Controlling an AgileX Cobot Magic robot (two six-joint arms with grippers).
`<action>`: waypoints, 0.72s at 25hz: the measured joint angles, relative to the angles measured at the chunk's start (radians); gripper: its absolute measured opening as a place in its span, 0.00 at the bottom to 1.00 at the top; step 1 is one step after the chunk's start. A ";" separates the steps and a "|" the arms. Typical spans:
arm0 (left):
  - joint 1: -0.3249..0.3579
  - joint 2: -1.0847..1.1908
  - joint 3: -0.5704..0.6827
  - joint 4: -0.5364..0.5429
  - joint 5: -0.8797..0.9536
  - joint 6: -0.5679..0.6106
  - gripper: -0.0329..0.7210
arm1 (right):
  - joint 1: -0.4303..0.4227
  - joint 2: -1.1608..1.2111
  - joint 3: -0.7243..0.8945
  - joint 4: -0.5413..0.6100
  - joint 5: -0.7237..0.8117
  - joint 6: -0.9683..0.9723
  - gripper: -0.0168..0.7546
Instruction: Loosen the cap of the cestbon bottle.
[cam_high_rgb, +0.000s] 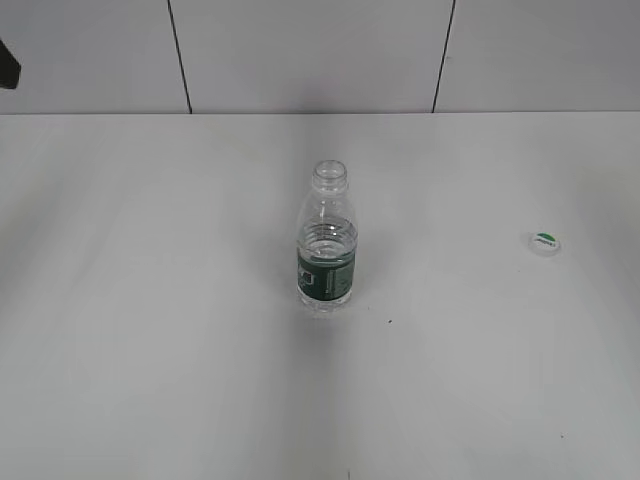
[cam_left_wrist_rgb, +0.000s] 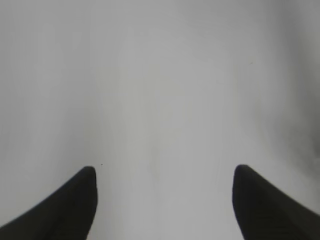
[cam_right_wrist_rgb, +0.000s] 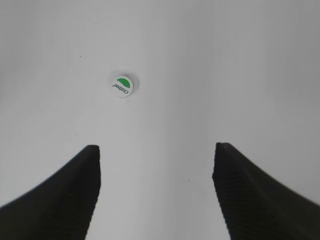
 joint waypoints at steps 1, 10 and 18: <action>0.000 -0.022 0.000 0.002 0.011 0.000 0.71 | 0.000 -0.019 0.000 0.003 0.012 0.000 0.72; 0.000 -0.258 0.000 0.020 0.110 0.000 0.71 | 0.000 -0.211 0.000 0.007 0.102 -0.001 0.72; 0.000 -0.515 0.162 0.023 0.127 0.000 0.71 | 0.000 -0.405 0.074 0.030 0.123 -0.001 0.72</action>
